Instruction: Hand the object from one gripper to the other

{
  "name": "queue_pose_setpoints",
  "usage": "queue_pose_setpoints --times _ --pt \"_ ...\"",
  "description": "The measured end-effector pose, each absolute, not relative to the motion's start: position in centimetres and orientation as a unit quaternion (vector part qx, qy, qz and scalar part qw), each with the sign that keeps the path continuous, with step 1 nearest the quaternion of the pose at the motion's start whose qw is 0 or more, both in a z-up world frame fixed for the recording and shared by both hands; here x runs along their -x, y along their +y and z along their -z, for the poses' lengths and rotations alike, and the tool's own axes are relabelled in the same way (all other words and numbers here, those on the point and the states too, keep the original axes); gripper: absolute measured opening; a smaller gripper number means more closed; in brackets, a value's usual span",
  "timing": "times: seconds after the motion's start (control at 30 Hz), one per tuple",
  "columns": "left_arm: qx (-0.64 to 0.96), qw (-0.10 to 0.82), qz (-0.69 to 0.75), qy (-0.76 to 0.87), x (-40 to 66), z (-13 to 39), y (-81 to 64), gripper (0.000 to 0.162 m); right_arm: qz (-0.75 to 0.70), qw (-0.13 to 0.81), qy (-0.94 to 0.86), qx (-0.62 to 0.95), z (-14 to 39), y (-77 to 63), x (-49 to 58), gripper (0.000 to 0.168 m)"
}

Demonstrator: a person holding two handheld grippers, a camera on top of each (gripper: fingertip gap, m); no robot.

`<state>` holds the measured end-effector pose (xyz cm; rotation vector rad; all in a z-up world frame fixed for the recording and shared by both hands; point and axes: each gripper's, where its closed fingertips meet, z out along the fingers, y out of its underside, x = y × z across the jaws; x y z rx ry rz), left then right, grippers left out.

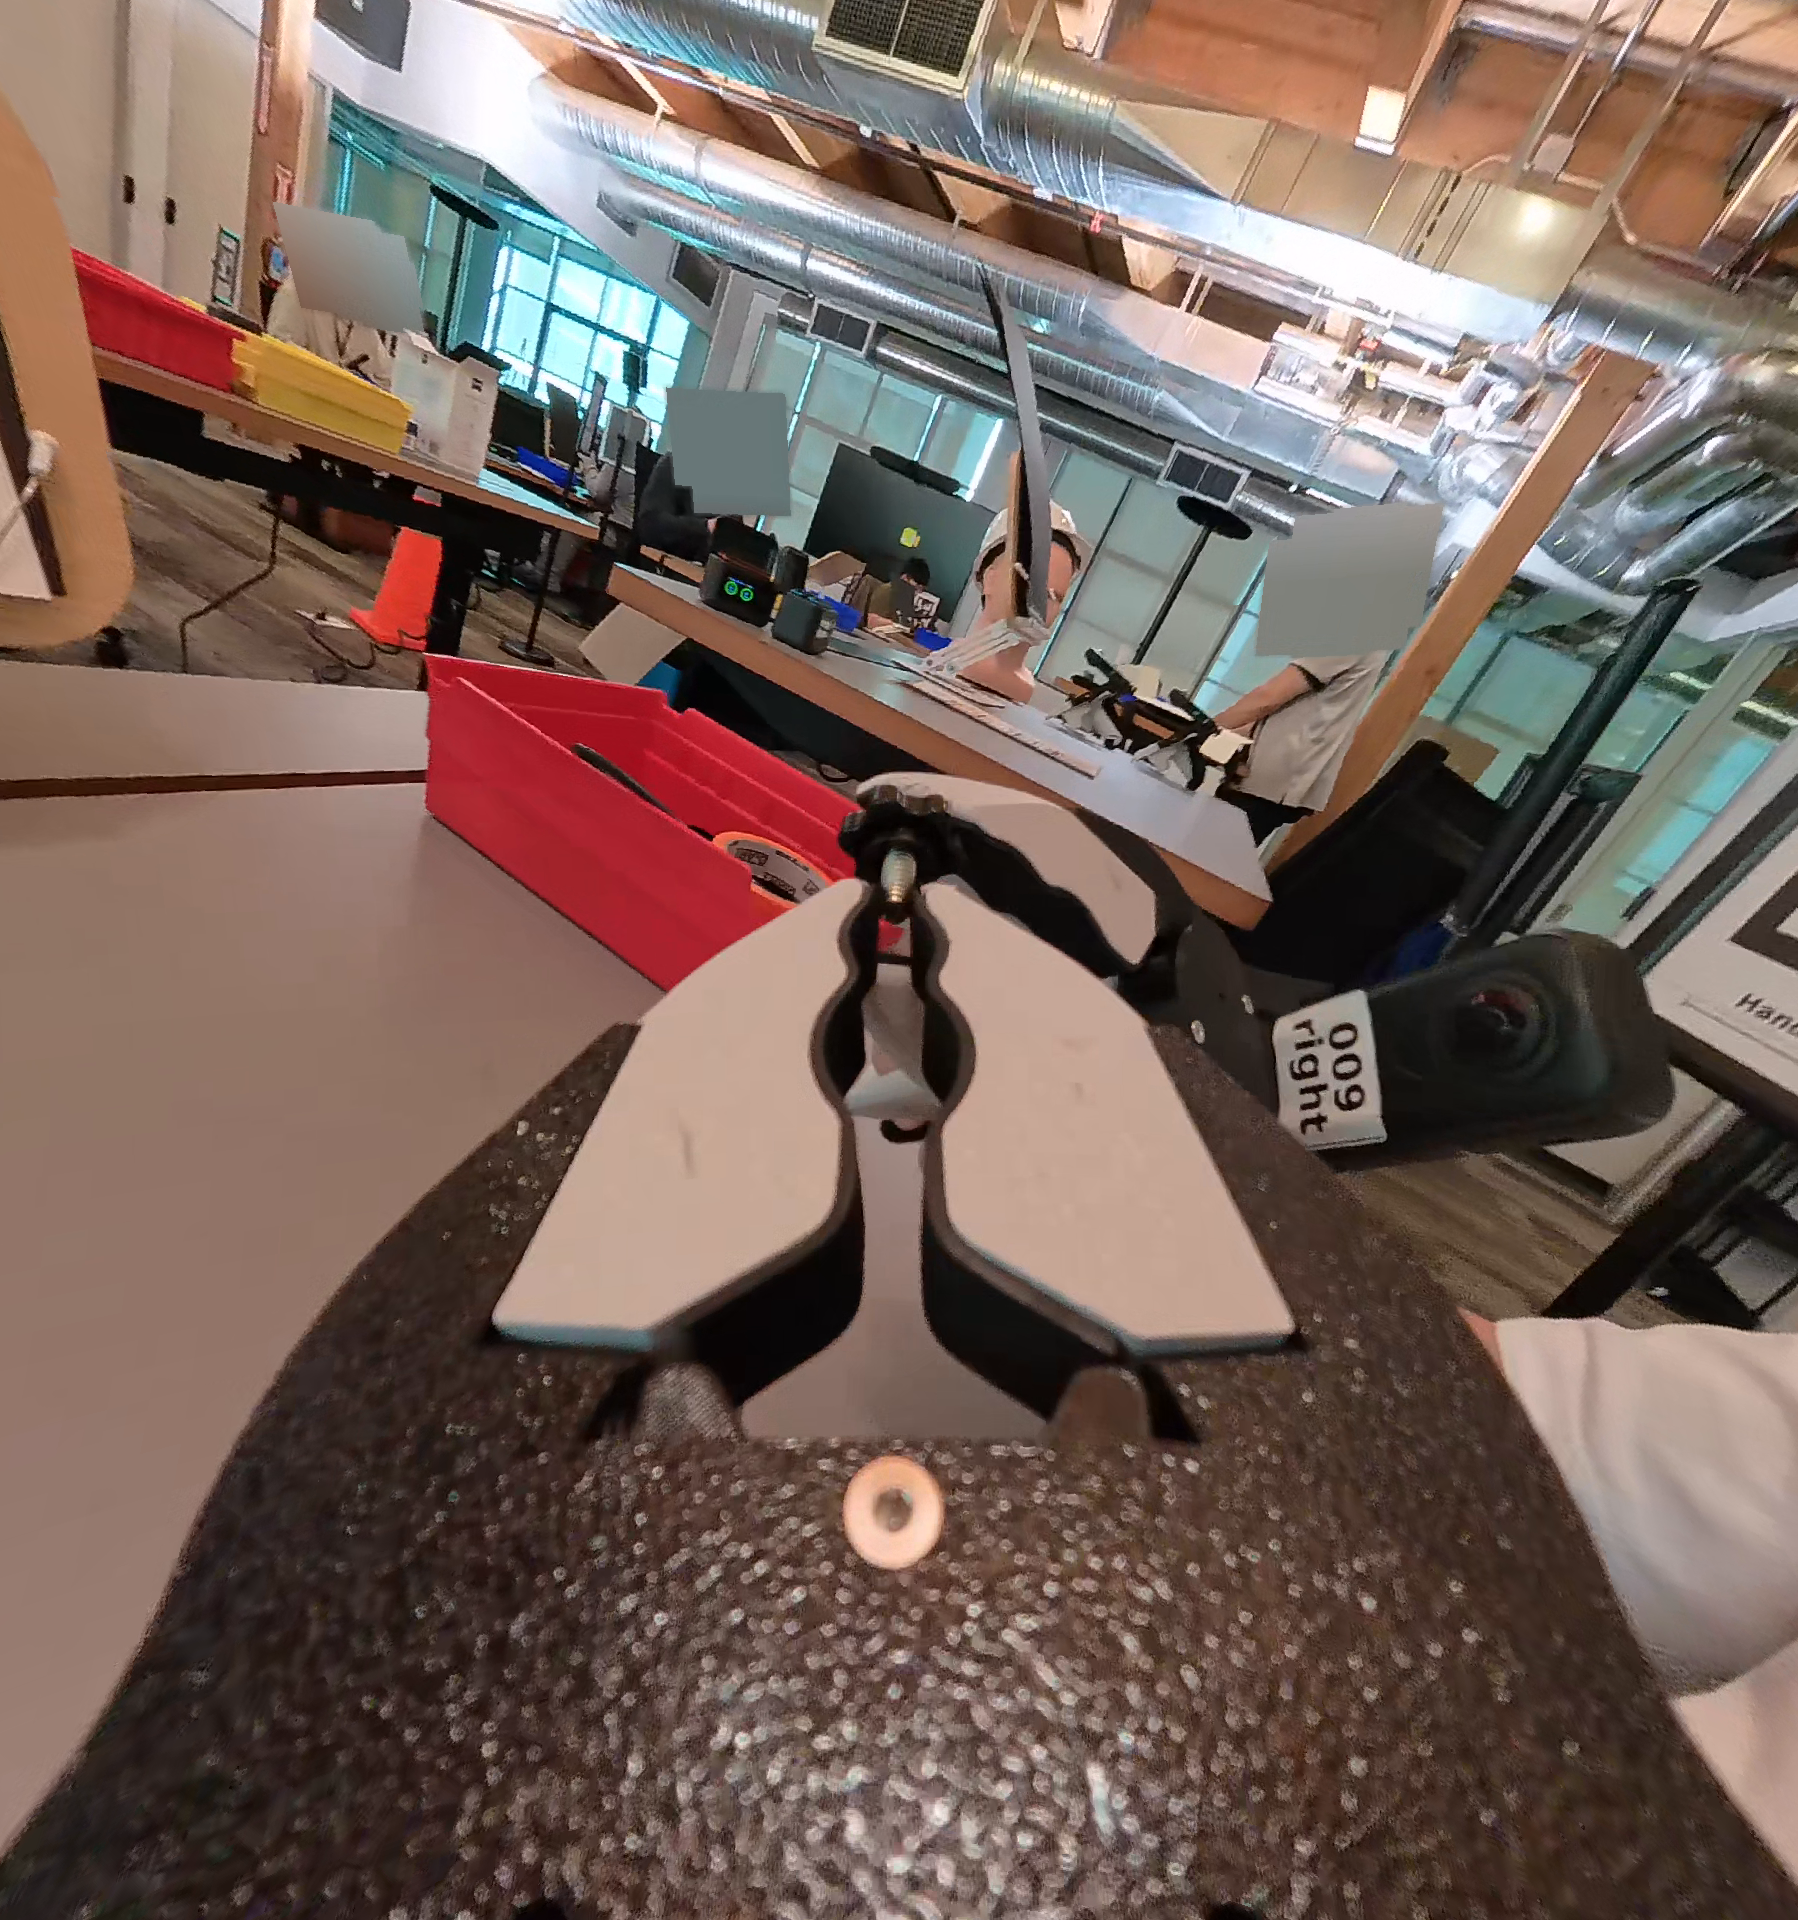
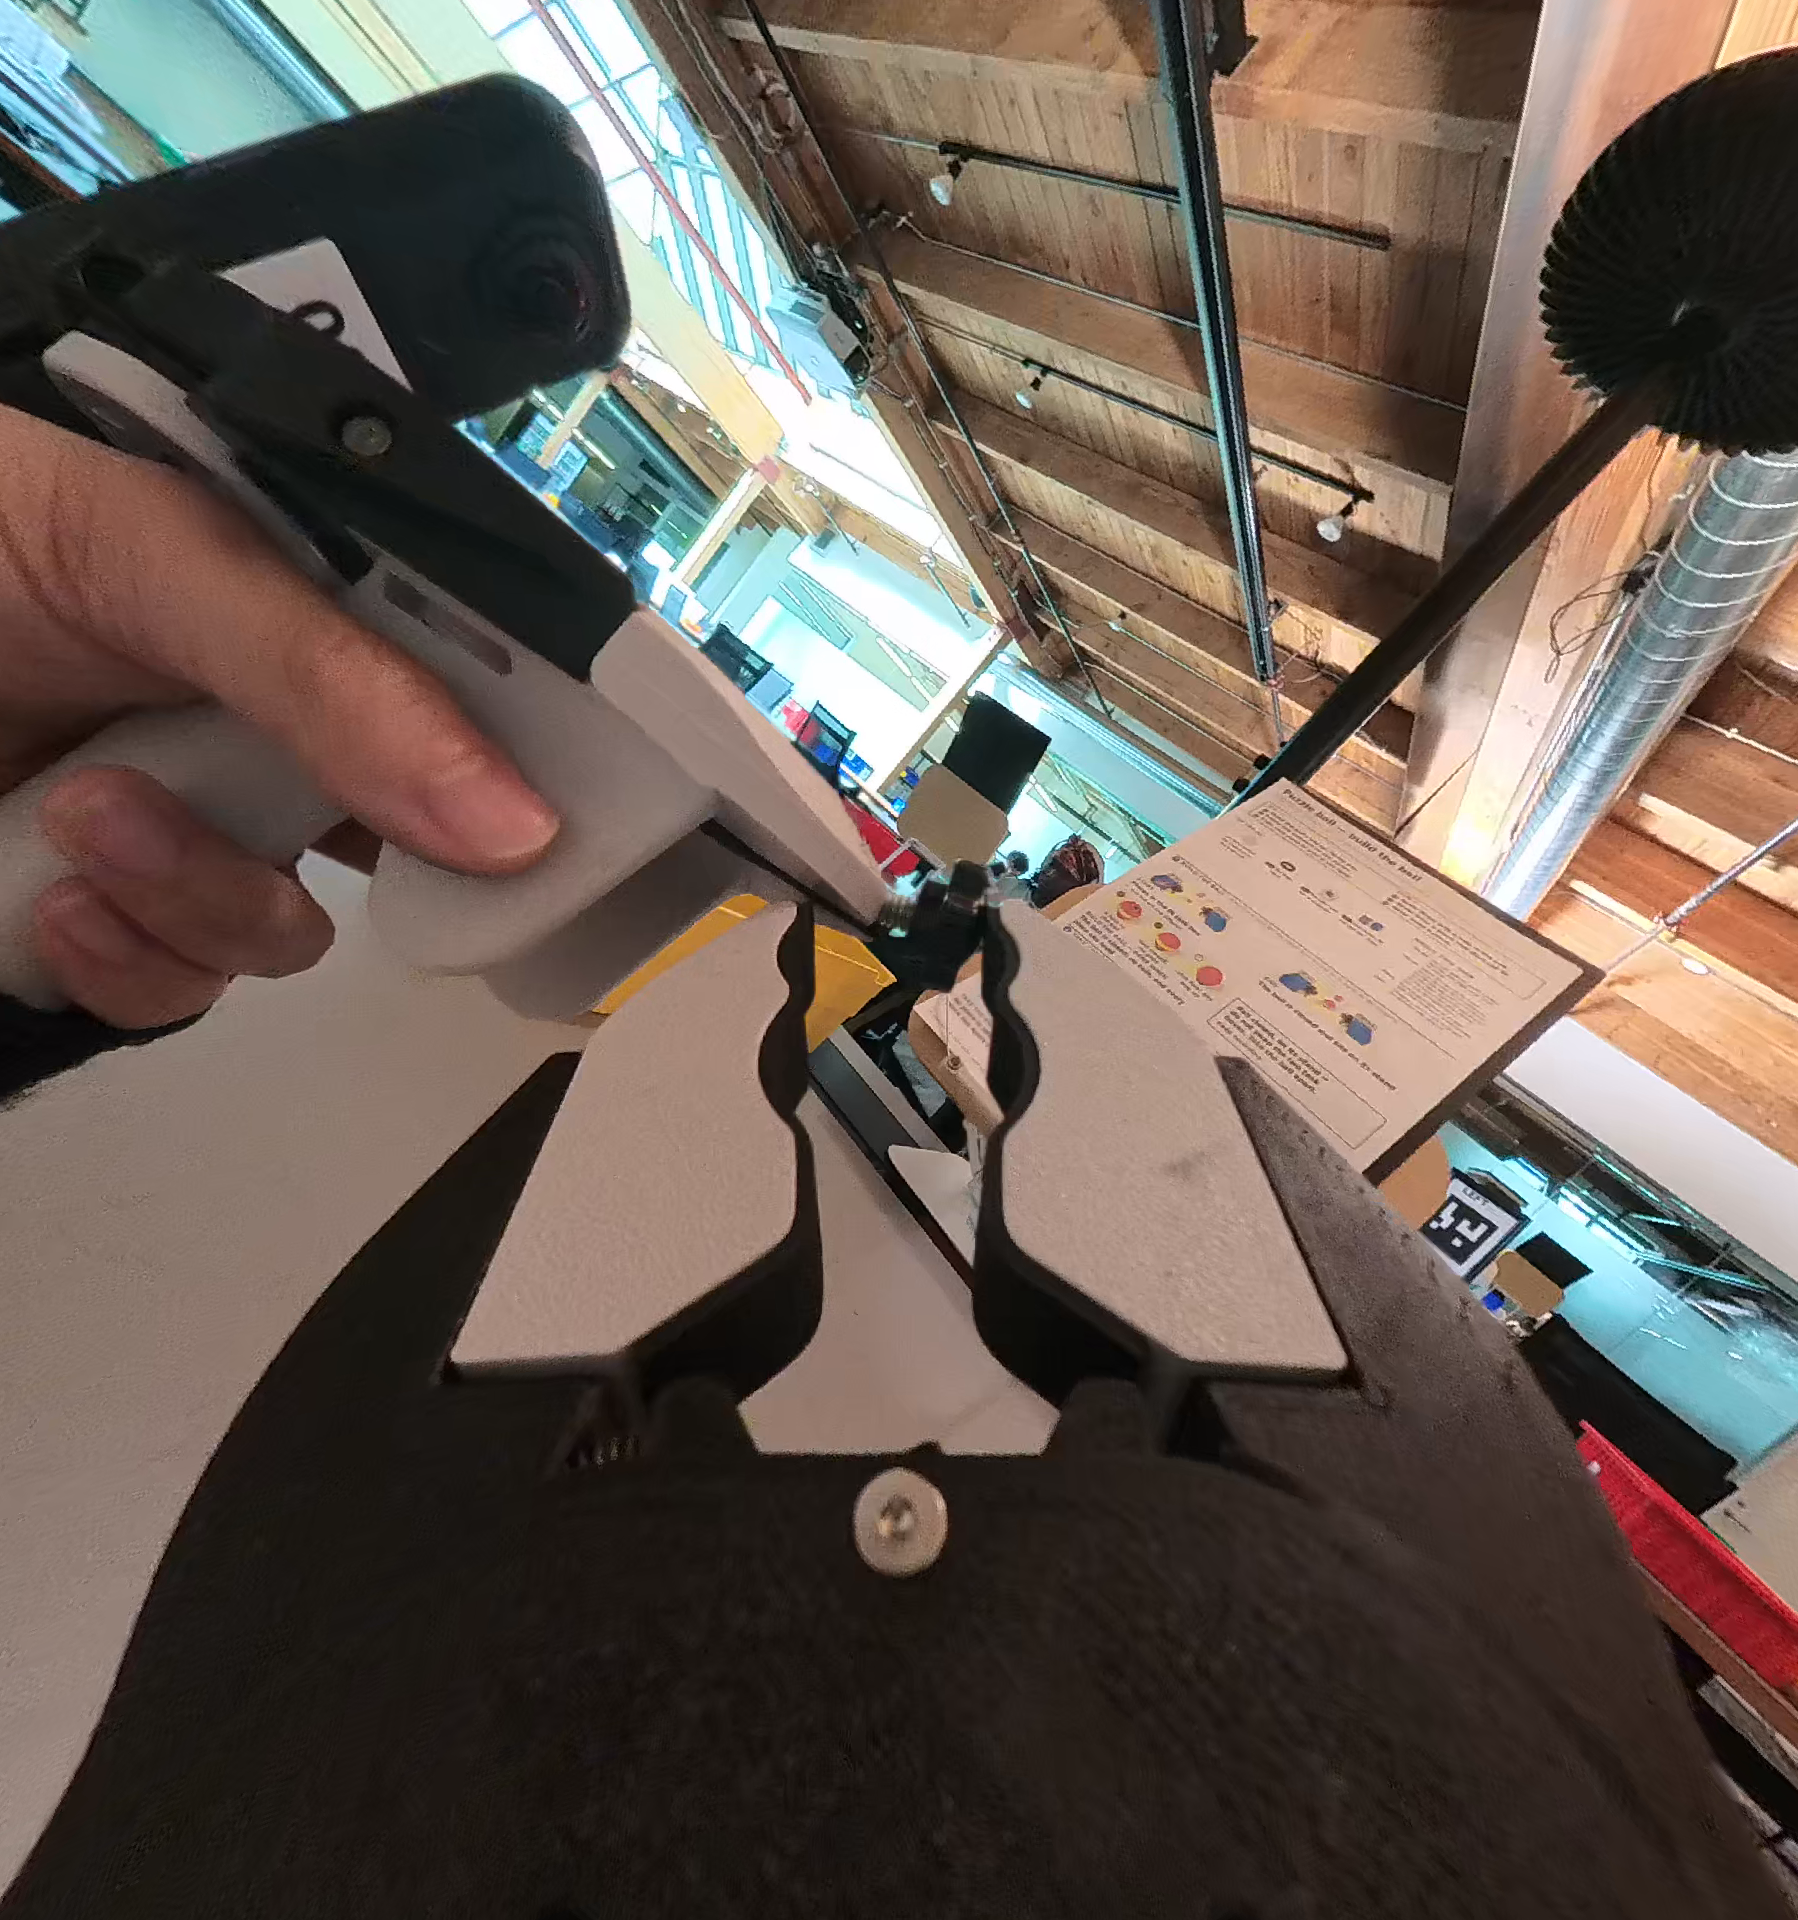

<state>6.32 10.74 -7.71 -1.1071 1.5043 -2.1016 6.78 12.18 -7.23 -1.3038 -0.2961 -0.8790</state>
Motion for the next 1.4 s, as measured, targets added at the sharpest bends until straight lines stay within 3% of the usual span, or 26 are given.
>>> queue_pose_setpoints --times 0.47,0.73,0.87,1.0,1.2,1.4 --pt "0.365 0.172 0.722 0.562 -6.2 8.1 10.7 0.005 0.397 0.670 -0.164 0.605 7.4 11.5 -7.0 0.014" --pt "0.354 0.139 0.724 0.576 -5.9 8.3 10.7 0.006 0.385 0.654 -0.188 0.624 7.8 11.5 -6.9 0.014" --pt "0.323 0.162 0.725 0.587 -5.5 7.6 10.9 0.021 0.354 0.665 -0.178 0.633 7.8 11.1 -7.2 0.014" --pt "0.248 0.247 0.678 0.646 -4.6 7.1 11.4 0.030 0.294 0.654 -0.220 0.662 8.9 10.8 -6.5 0.014" --pt "0.097 0.346 0.542 0.760 -2.7 9.5 11.2 0.023 0.212 0.587 -0.317 0.714 12.1 10.6 -3.6 0.015" --pt "0.042 0.342 0.497 0.797 -2.3 11.9 9.8 0.010 0.191 0.558 -0.346 0.729 13.5 10.8 -2.5 0.015"
